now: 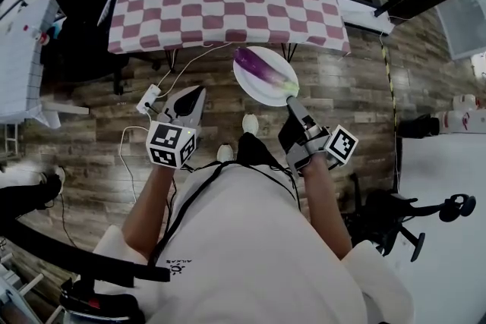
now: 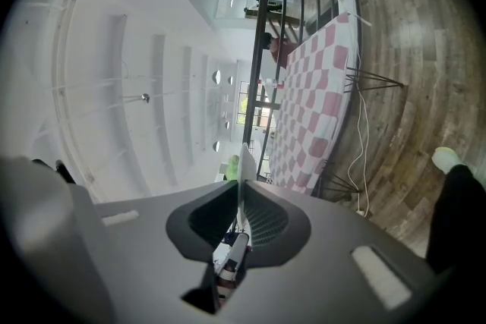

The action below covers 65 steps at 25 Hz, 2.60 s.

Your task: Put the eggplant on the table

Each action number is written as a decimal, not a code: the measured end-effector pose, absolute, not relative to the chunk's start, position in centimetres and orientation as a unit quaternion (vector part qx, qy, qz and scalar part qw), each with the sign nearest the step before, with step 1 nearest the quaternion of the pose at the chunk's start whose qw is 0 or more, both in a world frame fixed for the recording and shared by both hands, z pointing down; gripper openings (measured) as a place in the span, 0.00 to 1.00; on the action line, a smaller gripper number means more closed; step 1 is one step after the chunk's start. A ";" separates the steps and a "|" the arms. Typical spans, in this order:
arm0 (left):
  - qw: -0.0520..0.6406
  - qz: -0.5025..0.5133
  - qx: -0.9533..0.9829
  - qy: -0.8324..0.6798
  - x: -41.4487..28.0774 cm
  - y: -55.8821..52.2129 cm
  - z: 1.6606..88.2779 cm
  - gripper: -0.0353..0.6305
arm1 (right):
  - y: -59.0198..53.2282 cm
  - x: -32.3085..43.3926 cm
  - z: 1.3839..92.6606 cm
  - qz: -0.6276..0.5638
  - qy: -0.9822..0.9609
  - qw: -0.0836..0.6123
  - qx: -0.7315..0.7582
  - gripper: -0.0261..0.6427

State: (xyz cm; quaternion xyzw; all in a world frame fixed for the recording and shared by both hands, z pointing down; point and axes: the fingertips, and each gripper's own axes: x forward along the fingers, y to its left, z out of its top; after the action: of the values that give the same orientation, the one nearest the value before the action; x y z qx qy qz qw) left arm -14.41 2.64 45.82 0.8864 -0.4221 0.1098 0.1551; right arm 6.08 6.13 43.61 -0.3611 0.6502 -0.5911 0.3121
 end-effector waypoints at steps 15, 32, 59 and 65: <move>0.160 0.116 0.869 -0.453 -14.9 -3.6 46.0 0.06 | -2.5 5.4 43.6 -0.604 0.661 0.299 -0.329 0.09; 0.165 0.112 0.846 -0.494 -10.4 -16.5 44.7 0.06 | -17.0 9.2 43.3 -0.627 0.674 0.262 -0.289 0.09; 0.186 0.124 0.790 -0.571 -8.2 -24.2 46.6 0.06 | -29.7 12.4 47.6 -0.662 0.685 0.187 -0.241 0.09; 0.196 0.125 0.787 -0.572 -10.1 -25.1 47.6 0.06 | -31.1 10.4 48.0 -0.668 0.681 0.194 -0.228 0.09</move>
State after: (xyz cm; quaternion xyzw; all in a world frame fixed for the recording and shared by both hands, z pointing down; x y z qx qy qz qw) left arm -10.07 -25.12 47.59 0.7869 -0.5716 0.1254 0.1959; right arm 10.42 -31.11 48.05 -0.2278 0.6812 -0.6682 0.1939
